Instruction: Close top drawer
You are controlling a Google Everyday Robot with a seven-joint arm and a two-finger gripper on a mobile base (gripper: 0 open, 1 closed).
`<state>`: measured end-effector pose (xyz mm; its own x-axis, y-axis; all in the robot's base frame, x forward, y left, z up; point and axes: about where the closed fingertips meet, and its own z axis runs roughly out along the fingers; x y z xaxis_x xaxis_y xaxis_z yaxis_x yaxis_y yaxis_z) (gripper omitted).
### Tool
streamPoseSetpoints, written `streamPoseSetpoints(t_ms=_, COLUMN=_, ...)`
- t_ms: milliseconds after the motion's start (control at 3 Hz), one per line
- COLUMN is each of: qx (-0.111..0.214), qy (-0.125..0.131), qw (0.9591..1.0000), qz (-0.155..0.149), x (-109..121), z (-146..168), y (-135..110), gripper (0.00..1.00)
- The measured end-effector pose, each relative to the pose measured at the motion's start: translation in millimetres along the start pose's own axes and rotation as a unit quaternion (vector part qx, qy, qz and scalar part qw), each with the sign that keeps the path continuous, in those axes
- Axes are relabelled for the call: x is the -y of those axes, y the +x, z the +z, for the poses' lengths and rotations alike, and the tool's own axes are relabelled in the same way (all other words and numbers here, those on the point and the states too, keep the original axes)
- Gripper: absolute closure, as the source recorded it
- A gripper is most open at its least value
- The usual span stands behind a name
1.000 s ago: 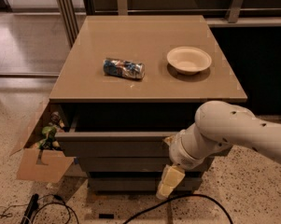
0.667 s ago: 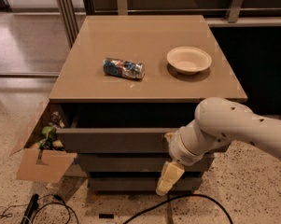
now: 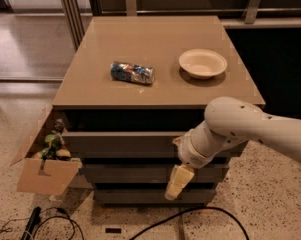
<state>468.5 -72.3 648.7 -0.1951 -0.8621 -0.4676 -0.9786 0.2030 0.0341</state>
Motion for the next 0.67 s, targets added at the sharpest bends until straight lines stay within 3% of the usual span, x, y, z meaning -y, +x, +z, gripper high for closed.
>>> streamPoseSetpoints(t_ms=333, qx=0.0, qy=0.0, qw=1.0, qz=0.0, x=0, z=0, y=0, gripper=0.0)
streamPoseSetpoints(t_ms=667, qx=0.0, qy=0.002, qw=1.0, qz=0.002, x=14, z=3, y=1, gripper=0.0)
